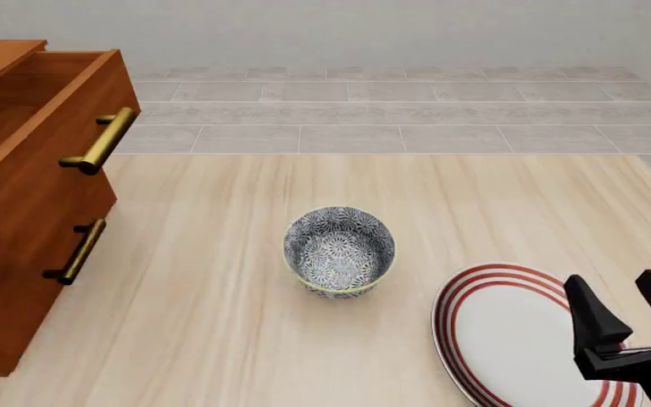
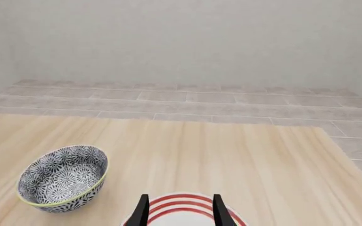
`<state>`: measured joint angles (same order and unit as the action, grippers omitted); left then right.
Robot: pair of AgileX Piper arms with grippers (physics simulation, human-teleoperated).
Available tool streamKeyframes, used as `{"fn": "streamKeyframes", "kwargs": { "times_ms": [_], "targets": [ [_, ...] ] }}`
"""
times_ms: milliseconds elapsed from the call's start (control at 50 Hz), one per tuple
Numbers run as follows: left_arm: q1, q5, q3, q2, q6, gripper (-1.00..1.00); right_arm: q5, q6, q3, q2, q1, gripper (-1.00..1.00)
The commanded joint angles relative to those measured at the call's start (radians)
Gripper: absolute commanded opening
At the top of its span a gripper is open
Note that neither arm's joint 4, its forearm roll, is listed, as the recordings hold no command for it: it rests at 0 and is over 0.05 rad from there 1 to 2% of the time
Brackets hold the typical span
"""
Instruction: Put the ketchup in the top drawer of the cabinet.
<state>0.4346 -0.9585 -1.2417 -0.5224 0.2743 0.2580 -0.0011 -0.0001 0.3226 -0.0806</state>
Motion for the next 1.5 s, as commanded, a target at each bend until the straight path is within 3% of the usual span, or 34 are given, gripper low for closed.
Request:
{"fn": "streamKeyframes", "kwargs": {
  "times_ms": [20, 300, 500, 960, 1200, 1320, 1500],
  "targets": [
    [-0.085, -0.035, -0.113, -0.077, 0.051, -1.00, 0.007, 0.000, 0.000, 0.010, 0.001, 1.00],
    [-0.246, 0.016, -0.167, -0.190, 0.043, -1.00, 0.013, 0.001, 0.000, 0.018, 0.002, 1.00],
    [-0.326, 0.082, -0.130, -0.250, 0.049, -1.00, 0.014, 0.000, 0.000, 0.021, 0.001, 1.00],
    [-0.430, 0.156, -0.073, -0.305, 0.067, -1.00, 0.032, -0.001, 0.000, 0.045, -0.001, 1.00],
    [-0.482, 0.181, -0.052, -0.372, 0.025, -1.00, 0.046, -0.004, 0.000, 0.065, -0.005, 1.00],
    [-0.478, 0.180, -0.035, -0.397, -0.048, -1.00, 0.033, -0.002, 0.000, 0.052, -0.002, 1.00],
    [-0.525, 0.213, -0.014, -0.413, -0.036, -1.00, 0.053, -0.004, 0.000, 0.074, -0.003, 1.00]
  ]
}}
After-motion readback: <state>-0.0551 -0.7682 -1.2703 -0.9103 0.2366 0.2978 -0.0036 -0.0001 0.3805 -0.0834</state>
